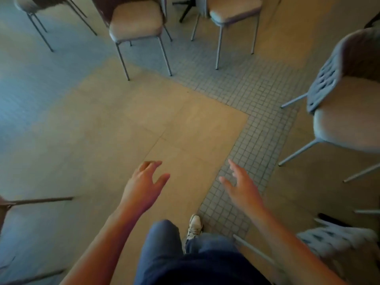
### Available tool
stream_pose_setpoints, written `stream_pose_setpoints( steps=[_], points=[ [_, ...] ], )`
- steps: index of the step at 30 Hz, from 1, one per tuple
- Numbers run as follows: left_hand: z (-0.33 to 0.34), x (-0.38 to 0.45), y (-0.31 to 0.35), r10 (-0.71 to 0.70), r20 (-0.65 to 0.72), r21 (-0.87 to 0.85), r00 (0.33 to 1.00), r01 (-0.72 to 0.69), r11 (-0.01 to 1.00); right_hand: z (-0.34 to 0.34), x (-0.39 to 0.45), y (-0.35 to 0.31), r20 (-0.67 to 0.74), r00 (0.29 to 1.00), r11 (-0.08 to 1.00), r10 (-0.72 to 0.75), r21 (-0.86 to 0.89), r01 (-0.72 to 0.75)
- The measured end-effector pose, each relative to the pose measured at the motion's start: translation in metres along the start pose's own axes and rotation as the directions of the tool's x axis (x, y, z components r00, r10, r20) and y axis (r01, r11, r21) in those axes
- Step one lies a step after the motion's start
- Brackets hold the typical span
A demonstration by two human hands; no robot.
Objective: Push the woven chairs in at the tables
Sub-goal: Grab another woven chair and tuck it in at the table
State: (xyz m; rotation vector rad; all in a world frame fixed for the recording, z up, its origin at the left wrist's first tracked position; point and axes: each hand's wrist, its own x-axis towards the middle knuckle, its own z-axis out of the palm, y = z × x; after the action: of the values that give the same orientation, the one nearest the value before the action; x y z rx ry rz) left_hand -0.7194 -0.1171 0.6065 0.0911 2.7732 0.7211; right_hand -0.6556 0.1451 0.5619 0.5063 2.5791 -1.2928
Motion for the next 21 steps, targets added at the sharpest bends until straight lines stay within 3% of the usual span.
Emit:
stream_pose_setpoints(
  steps=[4,9,14,21],
  points=[
    [-0.020,0.121,0.038,0.096,0.022,-0.017,0.995,-0.096,0.995,-0.045,0.084,-0.029,-0.153,0.987,0.998,0.042,0.050,-0.035],
    [-0.007,0.282,0.083,0.221,0.086,-0.067,0.971,-0.216,0.974,-0.089,0.191,-0.023,-0.303,0.932,0.976,0.201,0.139,-0.165],
    [0.003,0.434,0.149,0.287,0.144,-0.169,0.947,-0.262,0.950,-0.136,0.281,-0.019,-0.402,0.783,0.877,0.474,0.293,-0.380],
    [0.018,0.612,0.298,0.437,0.331,-0.202,0.836,-0.389,0.899,-0.210,0.388,-0.013,-0.513,0.579,0.771,0.633,0.488,-0.410]
  ],
)
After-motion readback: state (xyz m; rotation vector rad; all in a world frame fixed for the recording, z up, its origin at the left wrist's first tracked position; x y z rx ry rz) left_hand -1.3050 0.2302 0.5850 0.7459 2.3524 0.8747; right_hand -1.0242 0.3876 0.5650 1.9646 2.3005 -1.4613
